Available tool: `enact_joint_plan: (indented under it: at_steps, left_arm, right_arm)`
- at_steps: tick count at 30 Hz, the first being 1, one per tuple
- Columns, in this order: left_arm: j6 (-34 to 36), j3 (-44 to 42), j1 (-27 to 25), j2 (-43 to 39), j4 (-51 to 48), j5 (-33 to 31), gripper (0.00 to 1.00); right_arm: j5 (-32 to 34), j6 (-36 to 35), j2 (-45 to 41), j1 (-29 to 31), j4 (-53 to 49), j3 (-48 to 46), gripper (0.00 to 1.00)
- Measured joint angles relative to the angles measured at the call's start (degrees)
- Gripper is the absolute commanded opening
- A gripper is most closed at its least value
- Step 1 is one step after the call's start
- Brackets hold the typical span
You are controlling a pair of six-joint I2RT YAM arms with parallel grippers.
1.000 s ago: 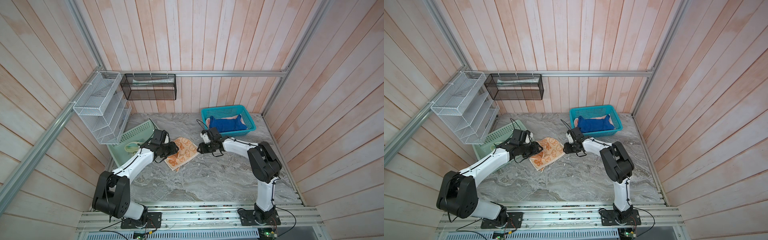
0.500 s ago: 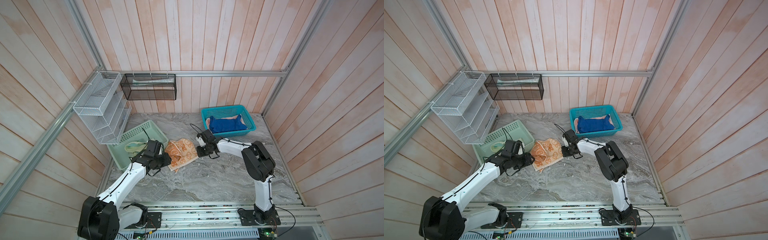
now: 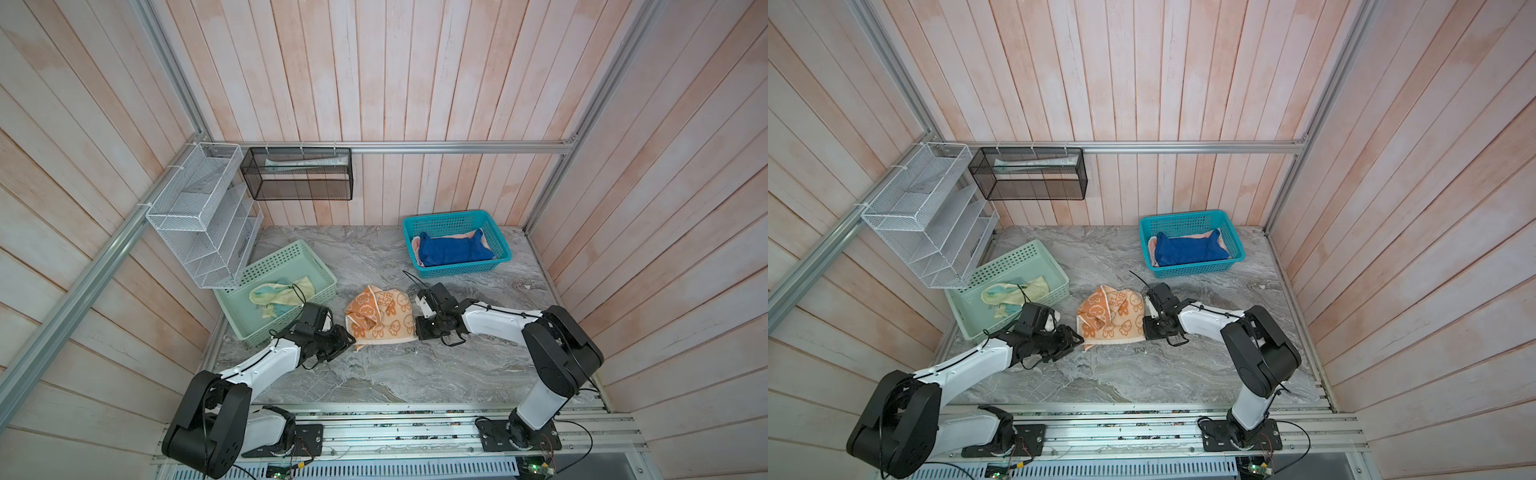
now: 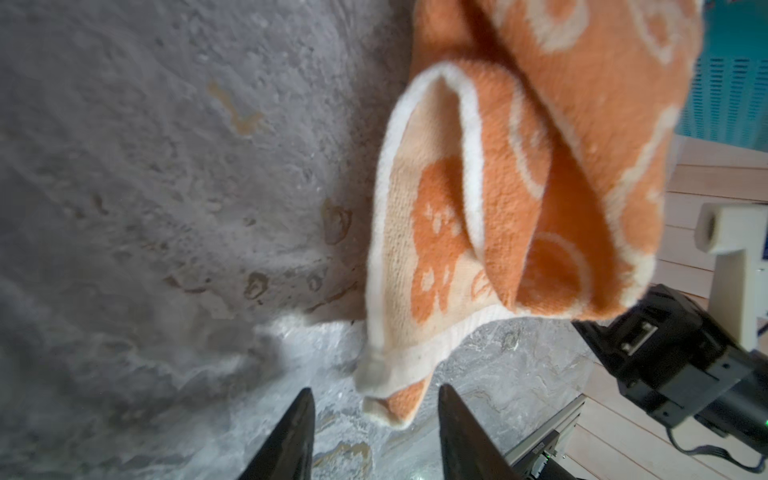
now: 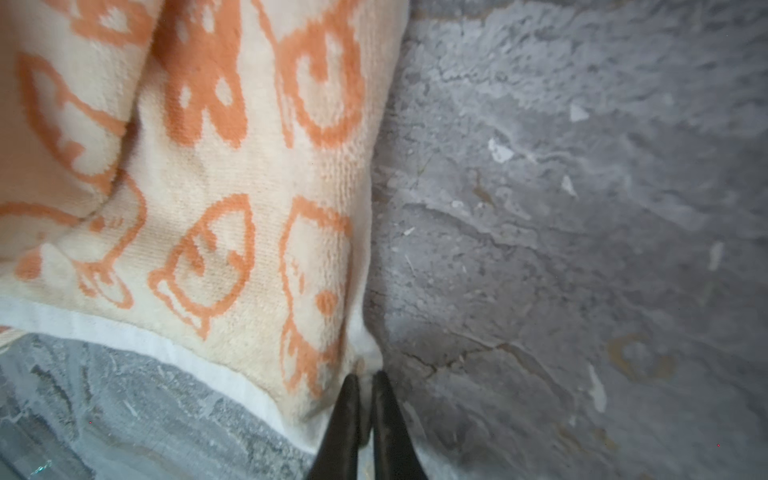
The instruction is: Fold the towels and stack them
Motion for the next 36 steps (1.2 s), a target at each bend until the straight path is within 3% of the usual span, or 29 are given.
enact_joint_plan:
  at_steps: [2, 5, 8, 11, 21, 24, 30, 36]
  left_arm:
    - [-0.50, 0.00, 0.00, 0.85, 1.99, 0.72, 0.50]
    - [-1.11, -0.17, 0.00, 3.26, 5.07, 1.53, 0.45]
    - [-1.70, -0.50, 0.00, 5.95, 7.63, 2.45, 0.18]
    - [-1.73, -0.55, 0.00, 6.86, 8.94, 2.56, 0.00]
    - [2.75, 6.84, -0.09, 2.40, 1.86, -0.57, 0.00]
    - [4.48, 9.97, -0.28, 1.25, -0.66, -0.92, 0.13]
    - [6.71, 11.32, -0.42, 0.96, -4.07, -0.79, 0.22]
    - [7.54, 11.21, -0.63, 2.86, -4.61, 0.83, 0.34]
  right_arm:
    - [-0.61, 0.50, -0.28, 0.24, 0.33, 0.00, 0.43]
    - [-1.05, 0.98, -0.37, 0.31, 0.50, -0.02, 0.41]
    - [-0.98, 1.33, -0.35, 0.31, 0.63, -0.31, 0.19]
    - [-1.11, 1.88, -0.31, 0.13, 1.03, -0.98, 0.00]
    - [0.98, 1.75, -4.26, 0.09, -3.41, -0.85, 0.00]
    - [2.45, 1.66, -8.07, 0.09, -5.35, 0.39, 0.00]
    - [4.72, 1.49, -14.73, -0.02, -6.75, 3.06, 0.00]
    - [4.66, 1.70, -15.96, -0.11, -7.41, 1.22, 0.00]
